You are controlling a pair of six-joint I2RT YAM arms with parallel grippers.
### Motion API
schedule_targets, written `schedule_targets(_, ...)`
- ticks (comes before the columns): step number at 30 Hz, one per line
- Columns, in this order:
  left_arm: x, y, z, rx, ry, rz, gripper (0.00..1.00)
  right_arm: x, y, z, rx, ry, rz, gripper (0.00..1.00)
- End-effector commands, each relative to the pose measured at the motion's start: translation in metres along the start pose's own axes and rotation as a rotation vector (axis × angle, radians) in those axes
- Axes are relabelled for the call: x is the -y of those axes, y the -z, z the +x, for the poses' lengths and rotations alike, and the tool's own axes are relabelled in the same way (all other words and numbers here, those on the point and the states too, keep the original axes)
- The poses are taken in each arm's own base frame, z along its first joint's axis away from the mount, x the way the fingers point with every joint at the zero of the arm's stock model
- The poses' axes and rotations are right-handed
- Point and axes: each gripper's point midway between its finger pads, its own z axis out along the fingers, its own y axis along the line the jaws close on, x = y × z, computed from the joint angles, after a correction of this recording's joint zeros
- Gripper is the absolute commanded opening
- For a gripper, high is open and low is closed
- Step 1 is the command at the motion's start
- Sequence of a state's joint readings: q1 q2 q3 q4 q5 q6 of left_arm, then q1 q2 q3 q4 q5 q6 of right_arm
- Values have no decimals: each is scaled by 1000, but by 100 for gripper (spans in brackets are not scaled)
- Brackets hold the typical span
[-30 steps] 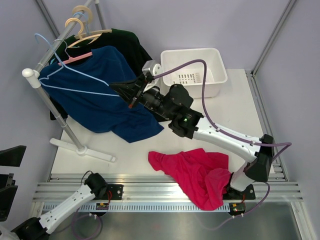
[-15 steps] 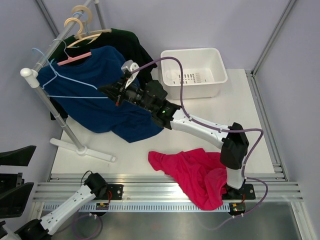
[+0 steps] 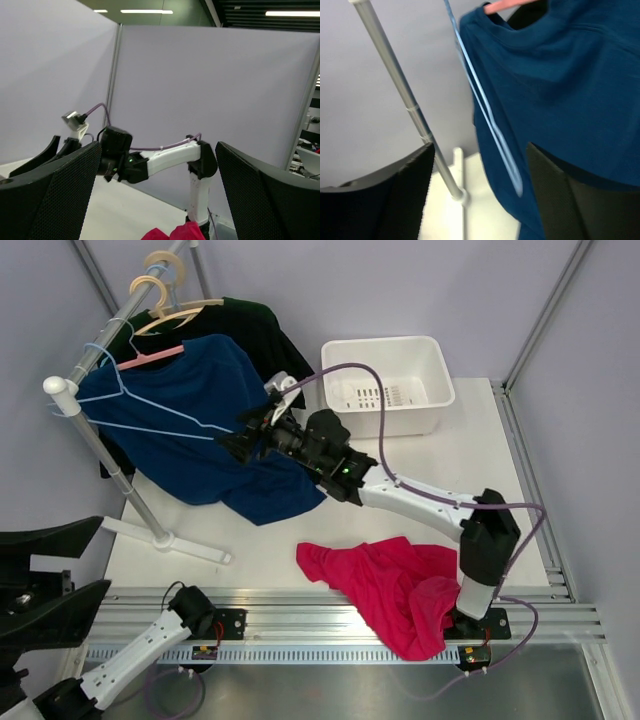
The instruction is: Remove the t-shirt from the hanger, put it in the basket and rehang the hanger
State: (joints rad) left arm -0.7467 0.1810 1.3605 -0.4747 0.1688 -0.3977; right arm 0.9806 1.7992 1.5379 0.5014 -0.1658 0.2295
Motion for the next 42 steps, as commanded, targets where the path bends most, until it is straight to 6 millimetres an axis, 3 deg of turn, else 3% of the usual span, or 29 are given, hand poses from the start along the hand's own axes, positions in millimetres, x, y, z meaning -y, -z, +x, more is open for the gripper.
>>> schedule_targets(1,-32,-35,47,-138,-12,-77,99,1,53,-72,104,48,109,88)
schedule_targets(2,-47,-48,69,-198,-27,-115,99,17,71,-81,124,50,224,94)
schedule_targets(3,-72,-54,104,-274,-22,-190,99,18,101,-103,133,50,279,98)
schedule_targets(4,-84,-61,123,-314,-24,-217,99,30,121,-96,101,55,362,99)
schedule_targets(5,-96,-72,154,-394,-11,-235,99,31,139,-102,89,57,401,99)
schedule_targets(6,-106,-77,180,-441,-3,-239,99,32,173,-106,27,56,462,100)
schedule_targets(7,-111,-82,197,-476,1,-231,99,37,195,-104,-17,46,534,99)
schedule_targets(8,-121,-88,225,-550,19,-247,99,37,213,-102,-54,45,561,99)
schedule_targets(9,-129,-90,241,-585,31,-267,99,37,246,-93,-126,43,607,100)
schedule_targets(11,-139,-93,269,-644,70,-294,99,49,284,-87,-148,4,752,100)
schedule_targets(12,-144,-98,287,-671,88,-294,99,54,316,-73,-217,-1,822,99)
schedule_targets(13,-150,-93,304,-700,110,-316,99,61,333,-65,-222,-41,905,99)
schedule_targets(14,-156,-94,312,-699,108,-340,99,65,354,-42,-284,-49,950,100)
schedule_targets(17,-172,-77,337,-725,115,-417,99,69,370,3,-362,-111,984,99)
schedule_targets(18,-174,-76,340,-707,135,-433,99,68,375,32,-428,-162,997,99)
schedule_targets(19,-181,-58,361,-737,148,-464,99,70,381,46,-470,-188,1026,99)
schedule_targets(21,-184,-51,377,-731,171,-471,99,69,400,92,-618,-247,1090,99)
schedule_targets(23,-191,-32,397,-780,166,-507,99,67,401,119,-691,-273,1067,100)
schedule_targets(24,-195,-28,401,-784,155,-522,99,60,404,141,-755,-310,1032,100)
schedule_targets(26,-201,-18,408,-794,132,-540,99,51,396,165,-807,-374,970,99)
schedule_targets(29,-205,-9,410,-796,111,-560,99,33,385,194,-917,-448,870,99)
schedule_targets(32,-205,-3,406,-775,93,-558,99,31,389,213,-984,-393,899,99)
schedule_targets(36,-210,12,406,-764,63,-579,99,15,379,245,-1053,-397,826,100)
schedule_targets(40,-211,12,398,-742,42,-585,99,21,377,268,-1109,-364,866,98)
schedule_targets(42,-212,17,399,-732,41,-588,99,27,373,268,-1101,-338,880,92)
